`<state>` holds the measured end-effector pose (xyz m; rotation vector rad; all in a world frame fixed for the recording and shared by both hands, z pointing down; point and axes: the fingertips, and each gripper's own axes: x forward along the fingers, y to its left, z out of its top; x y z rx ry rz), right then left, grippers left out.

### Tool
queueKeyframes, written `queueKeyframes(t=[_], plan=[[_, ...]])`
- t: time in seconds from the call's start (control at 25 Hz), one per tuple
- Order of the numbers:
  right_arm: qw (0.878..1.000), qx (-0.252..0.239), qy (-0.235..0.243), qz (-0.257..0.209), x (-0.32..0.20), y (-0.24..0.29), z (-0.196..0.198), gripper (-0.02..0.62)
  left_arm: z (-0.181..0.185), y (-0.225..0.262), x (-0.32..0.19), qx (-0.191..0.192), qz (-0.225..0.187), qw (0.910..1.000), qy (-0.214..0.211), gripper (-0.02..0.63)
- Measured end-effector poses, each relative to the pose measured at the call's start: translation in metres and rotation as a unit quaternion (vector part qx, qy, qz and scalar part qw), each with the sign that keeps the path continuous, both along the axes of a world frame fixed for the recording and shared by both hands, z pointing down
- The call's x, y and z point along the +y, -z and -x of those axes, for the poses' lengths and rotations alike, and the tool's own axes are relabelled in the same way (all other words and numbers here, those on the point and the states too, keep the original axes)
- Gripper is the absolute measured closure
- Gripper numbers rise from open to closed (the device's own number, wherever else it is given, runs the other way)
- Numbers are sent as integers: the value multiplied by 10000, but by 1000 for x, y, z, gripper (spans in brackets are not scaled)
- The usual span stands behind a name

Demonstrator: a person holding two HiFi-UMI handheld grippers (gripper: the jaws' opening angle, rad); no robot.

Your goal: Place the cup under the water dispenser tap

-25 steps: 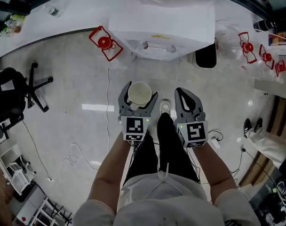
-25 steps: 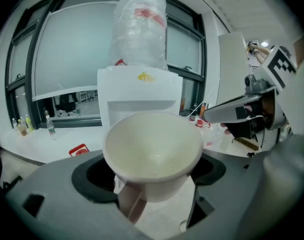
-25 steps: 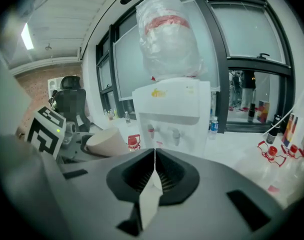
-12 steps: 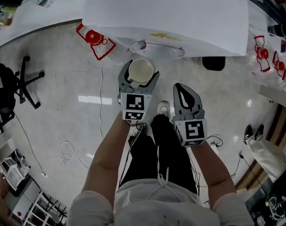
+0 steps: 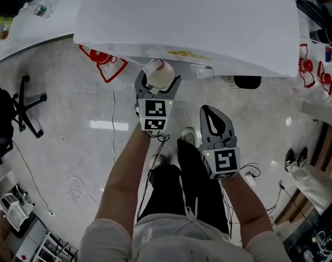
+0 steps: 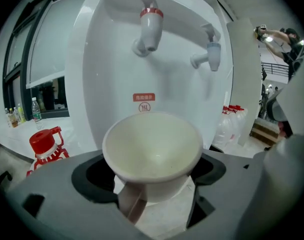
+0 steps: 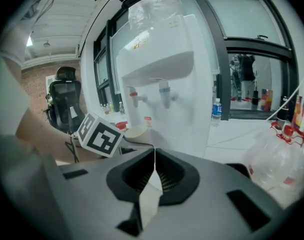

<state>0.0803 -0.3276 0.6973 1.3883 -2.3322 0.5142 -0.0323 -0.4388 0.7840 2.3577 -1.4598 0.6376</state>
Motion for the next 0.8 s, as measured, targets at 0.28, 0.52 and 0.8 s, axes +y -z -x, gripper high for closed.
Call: queueKeyframes(t=[0.28,0.52,0.8], plan=[[9996,97,-228,137,12,-12,-11,566,-1,-5,-11,-223,-124,9994,213,173],[9989,127,-433,140,22,-14,-14,566,-1,-7,-11,-308,-127,9992,211,173],[9987,18,-422,284,35,-16,-7,566,-2,-5,-9,-260,-279,9991,189,172]])
